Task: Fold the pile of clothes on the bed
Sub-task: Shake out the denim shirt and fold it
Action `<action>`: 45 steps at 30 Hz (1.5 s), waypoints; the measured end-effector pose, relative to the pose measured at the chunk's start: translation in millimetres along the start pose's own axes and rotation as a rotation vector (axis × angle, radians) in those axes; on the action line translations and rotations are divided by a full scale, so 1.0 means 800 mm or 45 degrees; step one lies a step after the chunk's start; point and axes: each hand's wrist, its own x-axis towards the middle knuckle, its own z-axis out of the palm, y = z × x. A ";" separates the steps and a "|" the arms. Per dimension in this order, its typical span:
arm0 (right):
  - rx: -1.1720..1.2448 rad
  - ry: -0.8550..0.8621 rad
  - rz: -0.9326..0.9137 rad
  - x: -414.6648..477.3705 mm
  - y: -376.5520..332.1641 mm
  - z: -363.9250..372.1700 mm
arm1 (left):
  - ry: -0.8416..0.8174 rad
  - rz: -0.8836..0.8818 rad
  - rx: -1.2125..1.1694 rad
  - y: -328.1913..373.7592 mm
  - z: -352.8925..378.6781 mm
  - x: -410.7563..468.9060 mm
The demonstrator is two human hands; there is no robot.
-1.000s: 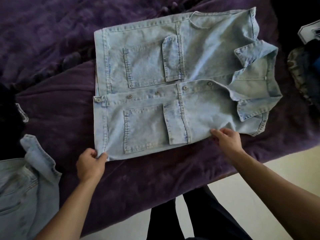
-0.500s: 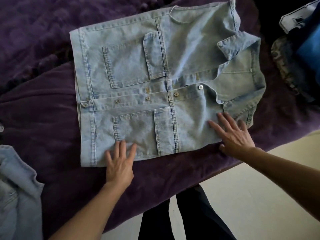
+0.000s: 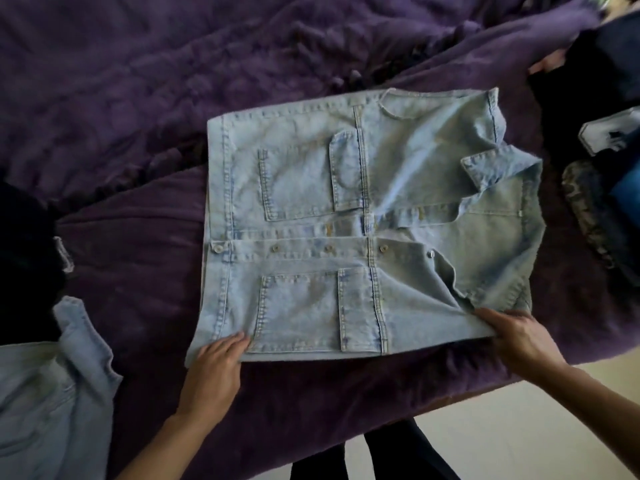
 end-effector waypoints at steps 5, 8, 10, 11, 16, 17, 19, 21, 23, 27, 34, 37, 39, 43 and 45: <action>0.084 0.119 0.060 0.070 0.001 -0.088 | 0.173 -0.159 -0.007 -0.007 -0.086 0.056; 0.232 0.231 0.106 0.141 0.006 -0.152 | 0.373 -0.216 -0.011 -0.018 -0.140 0.115; 0.298 0.272 0.109 0.192 0.005 -0.194 | 0.461 -0.200 0.001 -0.022 -0.170 0.164; 0.313 0.304 0.101 0.217 0.003 -0.212 | 0.490 -0.199 0.019 -0.023 -0.182 0.192; 0.495 0.340 0.083 0.350 -0.025 -0.274 | 0.535 -0.277 0.005 -0.025 -0.220 0.338; 0.440 0.321 0.093 0.374 -0.027 -0.278 | 0.523 -0.319 0.000 -0.024 -0.223 0.364; 0.305 0.350 0.141 0.409 -0.033 -0.278 | 0.553 -0.410 -0.009 -0.016 -0.220 0.409; 0.190 0.510 0.183 0.418 -0.042 -0.274 | 0.616 -0.443 -0.019 0.005 -0.206 0.435; 0.211 0.606 0.134 0.401 -0.050 -0.257 | 0.570 -0.343 -0.001 0.037 -0.181 0.437; -0.029 0.306 -0.305 0.338 -0.035 -0.210 | 0.226 -0.006 0.072 0.092 -0.110 0.408; 0.053 0.563 -0.060 0.395 -0.002 -0.251 | -0.171 -0.210 0.098 0.085 -0.077 0.440; 0.396 0.700 0.210 0.420 0.014 -0.278 | -0.165 -0.281 0.092 0.101 -0.084 0.445; 0.710 0.582 0.173 0.410 0.023 -0.272 | 0.012 -0.143 0.104 0.128 -0.084 0.432; 0.960 0.154 0.285 0.352 0.051 -0.208 | 0.077 0.233 0.050 0.197 -0.053 0.400; 0.935 0.057 0.336 0.335 0.063 -0.189 | -0.145 0.178 0.087 0.216 -0.025 0.396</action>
